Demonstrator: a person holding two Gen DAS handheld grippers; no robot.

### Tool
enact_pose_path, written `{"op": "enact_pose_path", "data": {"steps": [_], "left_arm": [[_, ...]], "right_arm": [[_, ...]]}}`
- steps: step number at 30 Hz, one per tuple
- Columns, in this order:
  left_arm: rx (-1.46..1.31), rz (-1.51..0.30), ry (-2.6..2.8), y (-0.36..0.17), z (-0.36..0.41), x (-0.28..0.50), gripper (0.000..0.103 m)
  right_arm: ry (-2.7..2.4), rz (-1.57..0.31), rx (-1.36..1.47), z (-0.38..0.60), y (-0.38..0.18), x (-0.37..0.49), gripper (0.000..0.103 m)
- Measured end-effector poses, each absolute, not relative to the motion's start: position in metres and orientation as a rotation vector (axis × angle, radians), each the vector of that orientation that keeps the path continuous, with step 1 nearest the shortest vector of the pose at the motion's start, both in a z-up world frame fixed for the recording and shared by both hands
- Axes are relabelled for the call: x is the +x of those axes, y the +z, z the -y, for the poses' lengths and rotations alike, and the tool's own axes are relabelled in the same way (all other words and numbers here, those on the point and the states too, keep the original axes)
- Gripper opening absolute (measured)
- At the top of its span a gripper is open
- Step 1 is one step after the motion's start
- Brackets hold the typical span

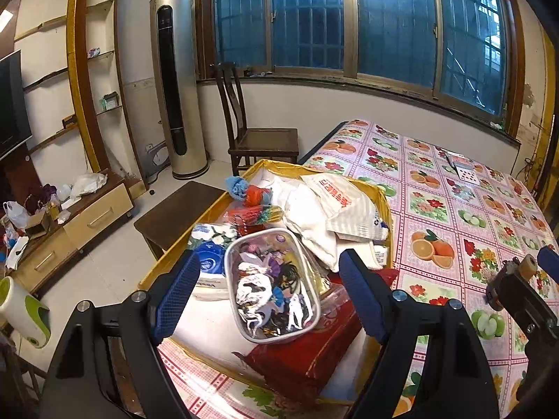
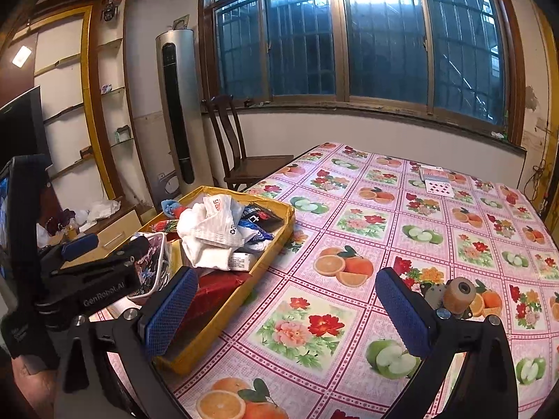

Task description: Organize soft objects

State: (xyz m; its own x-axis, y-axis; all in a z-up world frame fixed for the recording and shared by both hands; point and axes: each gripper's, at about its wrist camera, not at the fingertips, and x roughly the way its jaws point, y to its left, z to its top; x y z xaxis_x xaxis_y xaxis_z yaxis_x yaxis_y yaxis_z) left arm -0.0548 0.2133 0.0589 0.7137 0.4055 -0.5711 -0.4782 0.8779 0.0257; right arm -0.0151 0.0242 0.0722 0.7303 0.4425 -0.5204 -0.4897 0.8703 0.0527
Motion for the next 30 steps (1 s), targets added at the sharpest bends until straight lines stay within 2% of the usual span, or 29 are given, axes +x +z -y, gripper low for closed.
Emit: {"op": "enact_pose_path", "data": {"steps": [11, 30], "left_arm": [[-0.025, -0.577, 0.553, 0.055, -0.214, -0.061, 0.085], [-0.074, -0.62, 0.287, 0.047, -0.204, -0.056, 0.086]], "right_arm": [[0.528, -0.569, -0.083, -0.025, 0.062, -0.015, 0.103], [0.517, -0.582, -0.07, -0.021, 0.056, -0.015, 0.103]]}}
